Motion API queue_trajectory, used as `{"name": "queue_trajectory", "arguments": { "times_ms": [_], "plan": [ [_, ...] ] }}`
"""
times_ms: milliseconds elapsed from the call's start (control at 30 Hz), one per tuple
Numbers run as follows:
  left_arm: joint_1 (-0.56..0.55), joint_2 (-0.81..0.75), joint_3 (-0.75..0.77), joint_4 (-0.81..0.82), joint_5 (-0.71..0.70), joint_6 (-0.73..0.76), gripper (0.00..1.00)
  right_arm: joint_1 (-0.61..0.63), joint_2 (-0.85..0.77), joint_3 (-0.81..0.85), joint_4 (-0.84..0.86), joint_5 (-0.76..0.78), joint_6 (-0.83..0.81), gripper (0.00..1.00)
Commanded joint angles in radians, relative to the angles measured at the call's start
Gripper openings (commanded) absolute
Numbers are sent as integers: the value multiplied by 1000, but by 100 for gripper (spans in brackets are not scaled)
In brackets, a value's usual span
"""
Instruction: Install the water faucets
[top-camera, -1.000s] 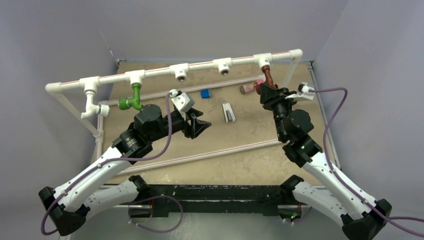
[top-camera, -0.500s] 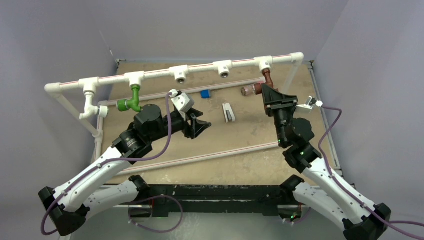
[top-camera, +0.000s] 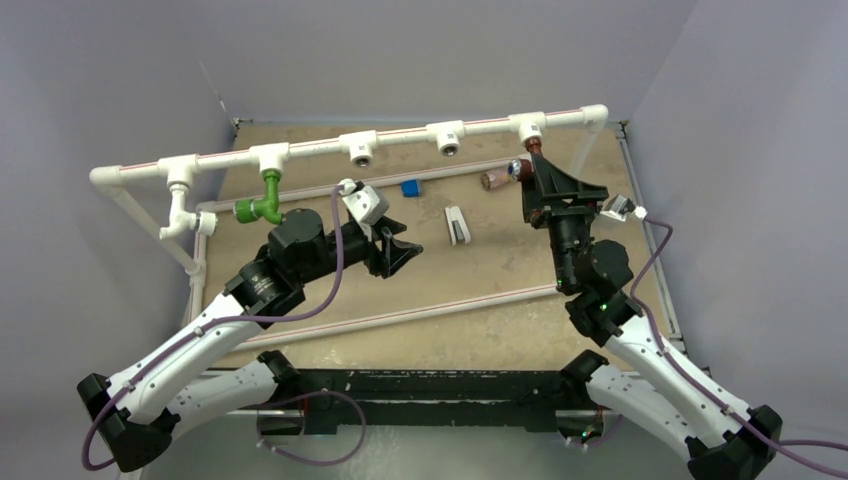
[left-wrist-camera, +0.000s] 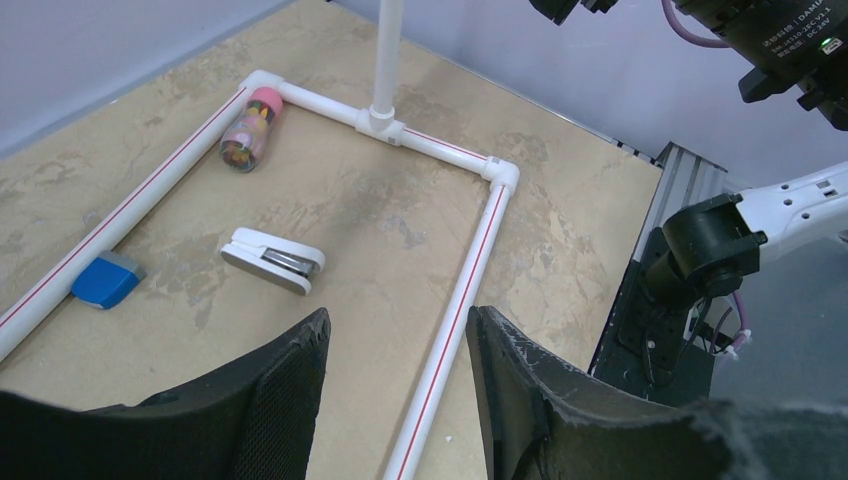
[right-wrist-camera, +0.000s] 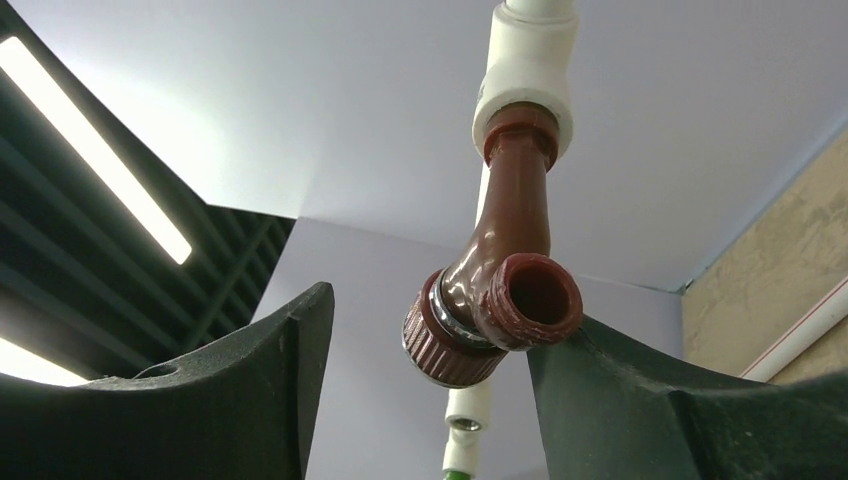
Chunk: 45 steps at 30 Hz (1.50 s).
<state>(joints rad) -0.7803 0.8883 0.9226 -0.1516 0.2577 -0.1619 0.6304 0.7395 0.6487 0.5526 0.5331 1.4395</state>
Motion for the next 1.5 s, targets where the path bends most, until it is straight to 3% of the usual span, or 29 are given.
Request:
{"name": "queue_trajectory", "arguments": {
  "times_ms": [0,167,400,867,1033,1200,1467],
  "plan": [
    [-2,4,10,15,11,5,51,6,-28,30,159,20,55,70],
    [-2,3,9,15,8,5,51,6,-18,65,109,-20,-31,72],
    [-2,-4,12,15,10,7,51,6,-5,188,-154,-138,-300,82],
    [-2,-3,12,11,6,9,51,6,-35,366,-594,-282,-669,94],
    [-2,1,15,8,9,8,51,7,16,508,-777,-380,-805,98],
    [-2,11,22,-3,8,7,52,6,81,705,-974,-382,-934,98],
    [-2,11,21,-3,4,7,51,6,47,763,-956,-293,-1250,98]
  ]
}}
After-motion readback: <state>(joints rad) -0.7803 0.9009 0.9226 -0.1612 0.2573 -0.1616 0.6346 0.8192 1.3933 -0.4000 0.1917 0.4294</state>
